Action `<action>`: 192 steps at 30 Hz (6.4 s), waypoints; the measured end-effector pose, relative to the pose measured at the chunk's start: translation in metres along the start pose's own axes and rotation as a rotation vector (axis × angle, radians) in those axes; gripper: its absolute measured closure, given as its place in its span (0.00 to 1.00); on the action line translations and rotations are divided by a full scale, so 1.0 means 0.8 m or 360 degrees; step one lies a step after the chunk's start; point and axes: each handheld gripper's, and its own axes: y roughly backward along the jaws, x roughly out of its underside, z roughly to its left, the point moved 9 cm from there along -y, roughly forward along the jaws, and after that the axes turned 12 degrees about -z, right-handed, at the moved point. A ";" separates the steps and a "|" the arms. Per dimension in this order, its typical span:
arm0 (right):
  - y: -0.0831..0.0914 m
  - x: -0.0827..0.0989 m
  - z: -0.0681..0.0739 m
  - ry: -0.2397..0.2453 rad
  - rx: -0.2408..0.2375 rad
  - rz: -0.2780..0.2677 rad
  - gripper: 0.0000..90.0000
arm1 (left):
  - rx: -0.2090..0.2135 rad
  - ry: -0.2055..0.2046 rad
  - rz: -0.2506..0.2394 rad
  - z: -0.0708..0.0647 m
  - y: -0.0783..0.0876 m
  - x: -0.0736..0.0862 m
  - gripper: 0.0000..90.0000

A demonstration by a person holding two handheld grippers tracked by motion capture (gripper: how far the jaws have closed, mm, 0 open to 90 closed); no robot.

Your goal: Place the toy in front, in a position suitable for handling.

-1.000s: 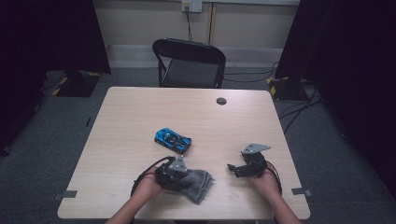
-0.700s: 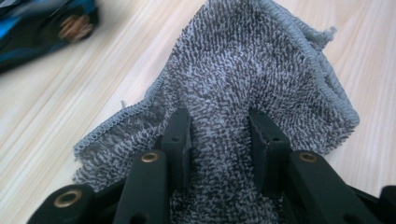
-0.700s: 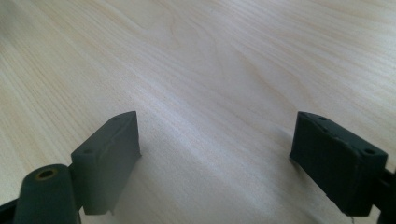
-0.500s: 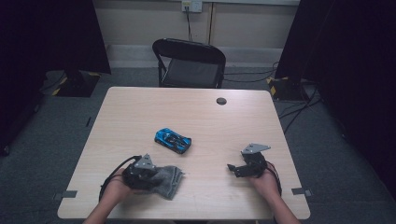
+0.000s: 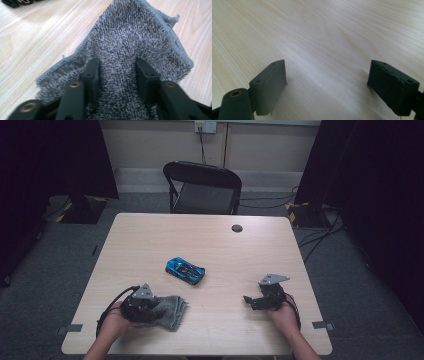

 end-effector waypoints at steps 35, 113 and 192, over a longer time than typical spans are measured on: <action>-0.062 -0.071 0.060 0.0112 -0.0312 0.0041 0.15 | -0.0018 0.0089 -0.0155 -0.001 0.002 -0.022 0.22; -0.206 -0.122 0.126 0.0261 -0.0436 0.0052 0.14 | -0.0039 0.0065 -0.0118 0.003 -0.003 -0.019 0.21; -0.089 -0.058 0.041 0.0086 -0.0309 0.0019 0.27 | -0.0049 0.0072 -0.0106 0.000 -0.015 -0.024 0.23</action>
